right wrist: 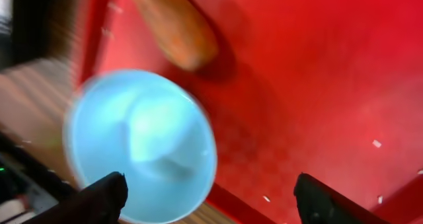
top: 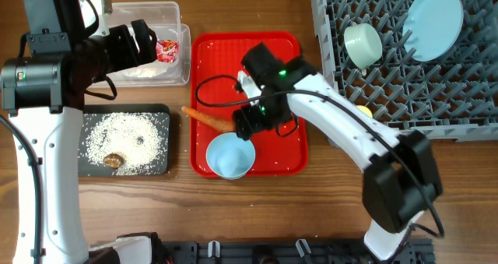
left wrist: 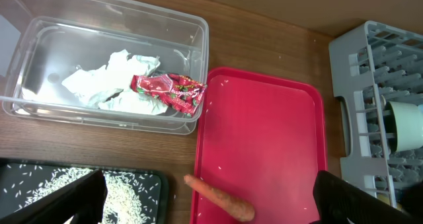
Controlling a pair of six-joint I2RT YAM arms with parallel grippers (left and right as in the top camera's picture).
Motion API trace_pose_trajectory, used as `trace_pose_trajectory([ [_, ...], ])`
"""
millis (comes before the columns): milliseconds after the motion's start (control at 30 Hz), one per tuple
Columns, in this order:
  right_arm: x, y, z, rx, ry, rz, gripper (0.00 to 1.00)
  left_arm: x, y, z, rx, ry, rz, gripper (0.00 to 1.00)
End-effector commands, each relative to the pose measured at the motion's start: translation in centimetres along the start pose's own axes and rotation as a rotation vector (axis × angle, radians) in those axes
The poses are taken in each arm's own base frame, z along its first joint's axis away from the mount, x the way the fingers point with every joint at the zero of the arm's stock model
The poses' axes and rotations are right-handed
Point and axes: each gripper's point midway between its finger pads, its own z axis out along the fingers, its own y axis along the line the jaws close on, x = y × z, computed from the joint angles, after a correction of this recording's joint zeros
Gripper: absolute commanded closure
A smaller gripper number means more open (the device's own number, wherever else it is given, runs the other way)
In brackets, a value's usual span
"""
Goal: Sort waste into correct bins and load items into the dishwasher rack
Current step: 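Grasp the light-blue bowl rim with the right gripper and lift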
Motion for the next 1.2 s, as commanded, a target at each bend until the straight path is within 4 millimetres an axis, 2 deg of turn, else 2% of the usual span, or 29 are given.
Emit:
trace_pose_trajectory([
  [0, 2.6, -2.3, 3.6, 0.062, 0.123, 0.017, 0.24, -0.4, 0.1, 0.0, -0.003, -0.01, -0.008, 0.0],
  [100, 3.5, -2.8, 4.9, 0.066, 0.162, 0.028, 0.29, -0.4, 0.1, 0.0, -0.003, -0.01, -0.008, 0.0],
  [233, 3.2, -2.8, 5.1, 0.065, 0.154, 0.026, 0.4, -0.4, 0.1, 0.0, -0.003, -0.01, -0.008, 0.0],
  [467, 2.3, -2.6, 5.3, 0.051, 0.118, 0.016, 0.78, -0.4, 0.1, 0.0, -0.003, -0.01, -0.008, 0.0],
  [533, 2.2, -2.5, 5.3, 0.045, 0.115, 0.017, 0.94, -0.4, 0.1, 0.0, -0.003, -0.01, -0.008, 0.0],
  [733, 1.7, -3.5, 4.4, 0.059, 0.095, 0.06, 0.96, -0.4, 0.1, 0.0, -0.003, -0.01, -0.008, 0.0],
  [833, 0.2, -5.1, 1.9, 0.091, 0.037, 0.125, 0.96, -0.4, 0.1, 0.0, -0.003, -0.01, -0.008, 0.0],
  [900, -1.1, -6.6, -0.9, 0.131, -0.031, 0.172, 0.96, -0.4, 0.1, 0.0, -0.003, -0.01, -0.008, 0.0],
  [1067, -3.9, -11.5, -10.2, 0.324, -0.279, 0.318, 0.96, -0.4, 0.1, 0.0, -0.003, -0.01, -0.008, 0.0],
  [1167, -4.3, -14.9, -15.7, 0.51, -0.426, 0.412, 0.96, -0.4, 0.1, 0.0, -0.003, -0.01, -0.008, 0.0],
])
